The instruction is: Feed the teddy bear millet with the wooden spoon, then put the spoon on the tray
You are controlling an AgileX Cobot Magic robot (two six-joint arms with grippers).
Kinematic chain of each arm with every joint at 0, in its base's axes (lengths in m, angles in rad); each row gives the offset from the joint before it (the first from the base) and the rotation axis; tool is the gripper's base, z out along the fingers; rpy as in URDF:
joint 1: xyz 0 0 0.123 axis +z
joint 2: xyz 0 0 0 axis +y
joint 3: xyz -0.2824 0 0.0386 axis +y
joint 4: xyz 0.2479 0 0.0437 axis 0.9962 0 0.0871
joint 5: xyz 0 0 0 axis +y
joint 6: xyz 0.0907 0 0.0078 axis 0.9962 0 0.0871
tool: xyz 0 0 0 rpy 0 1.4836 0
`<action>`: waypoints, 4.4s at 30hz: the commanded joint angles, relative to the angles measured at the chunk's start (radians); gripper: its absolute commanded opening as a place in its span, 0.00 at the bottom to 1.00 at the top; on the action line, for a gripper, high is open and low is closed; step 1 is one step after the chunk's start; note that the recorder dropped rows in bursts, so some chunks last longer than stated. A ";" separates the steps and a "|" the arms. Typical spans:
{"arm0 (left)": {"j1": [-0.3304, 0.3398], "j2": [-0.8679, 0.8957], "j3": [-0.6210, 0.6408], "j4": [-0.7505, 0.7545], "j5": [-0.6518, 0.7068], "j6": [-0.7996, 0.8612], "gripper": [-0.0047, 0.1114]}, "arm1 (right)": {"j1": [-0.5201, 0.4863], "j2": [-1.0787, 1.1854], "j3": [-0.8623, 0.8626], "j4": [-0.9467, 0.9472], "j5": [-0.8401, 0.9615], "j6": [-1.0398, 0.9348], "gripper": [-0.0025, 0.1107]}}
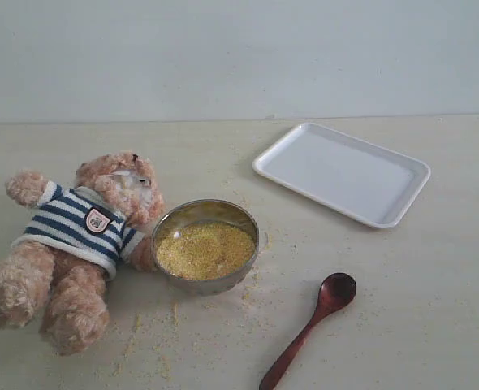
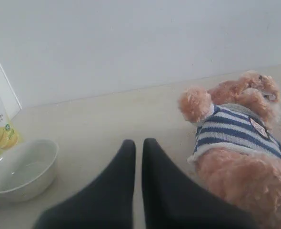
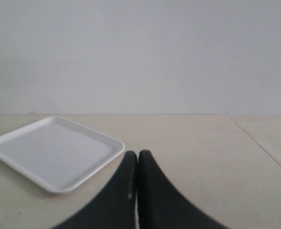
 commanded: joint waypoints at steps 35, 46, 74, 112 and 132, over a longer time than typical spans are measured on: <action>-0.004 1.389 -0.859 -0.554 0.618 0.466 0.08 | -0.001 -0.004 -0.001 -0.004 -0.044 0.001 0.02; -0.005 1.392 -0.859 -0.597 0.480 0.617 0.25 | -0.001 -0.004 -0.001 -0.004 -0.044 0.001 0.02; -0.005 1.860 -0.859 -1.338 0.276 1.117 0.63 | -0.001 -0.004 -0.001 -0.004 -0.044 0.001 0.02; 0.240 1.268 -0.427 -1.781 0.647 1.182 0.08 | -0.001 -0.004 -0.001 0.186 -0.343 0.407 0.02; 0.240 1.268 -0.433 -1.781 0.645 1.185 0.08 | -0.001 0.022 -0.337 0.416 -0.863 0.692 0.02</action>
